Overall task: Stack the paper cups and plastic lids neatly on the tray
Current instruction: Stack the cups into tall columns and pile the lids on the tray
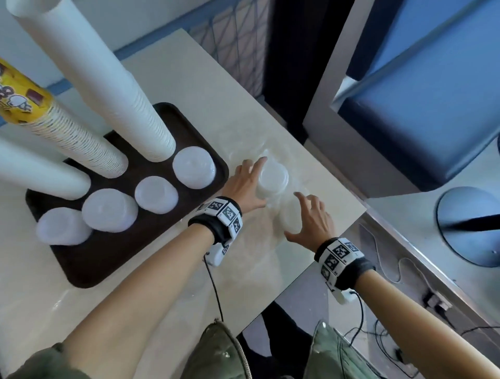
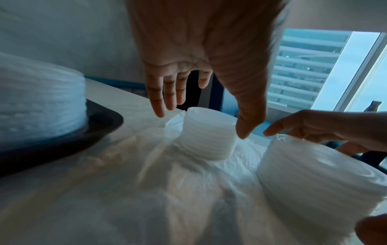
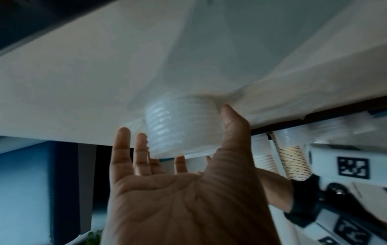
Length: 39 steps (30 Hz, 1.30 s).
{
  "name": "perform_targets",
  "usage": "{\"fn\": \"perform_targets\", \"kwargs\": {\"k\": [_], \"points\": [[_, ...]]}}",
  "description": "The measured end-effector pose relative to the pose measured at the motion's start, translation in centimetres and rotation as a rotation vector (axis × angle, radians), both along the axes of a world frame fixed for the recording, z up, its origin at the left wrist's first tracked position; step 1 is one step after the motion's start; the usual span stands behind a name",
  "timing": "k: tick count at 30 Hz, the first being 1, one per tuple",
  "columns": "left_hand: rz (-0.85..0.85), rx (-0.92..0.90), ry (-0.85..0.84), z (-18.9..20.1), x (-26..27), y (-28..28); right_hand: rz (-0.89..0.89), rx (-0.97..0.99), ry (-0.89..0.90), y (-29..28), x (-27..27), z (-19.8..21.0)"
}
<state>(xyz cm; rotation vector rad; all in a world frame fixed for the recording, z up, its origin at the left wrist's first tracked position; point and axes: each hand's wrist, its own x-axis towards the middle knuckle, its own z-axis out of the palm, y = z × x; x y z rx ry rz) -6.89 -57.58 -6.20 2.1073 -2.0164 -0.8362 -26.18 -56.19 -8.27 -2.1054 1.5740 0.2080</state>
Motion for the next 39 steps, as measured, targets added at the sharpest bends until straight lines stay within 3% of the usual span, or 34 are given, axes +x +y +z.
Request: {"fn": "perform_targets", "kwargs": {"k": [6,18,39], "points": [[-0.047,0.100,-0.138,-1.6,-3.0,-3.1,0.050,0.025,0.011,-0.3,-0.6,-1.1],[0.043,0.123,-0.195,-2.9,-4.4,-3.8,0.056,0.033,0.038,-0.9,-0.5,-1.2],[0.099,0.059,-0.027,-2.3,-3.6,-3.3,0.034,0.007,-0.095,-1.3,-1.2,-1.1]]}}
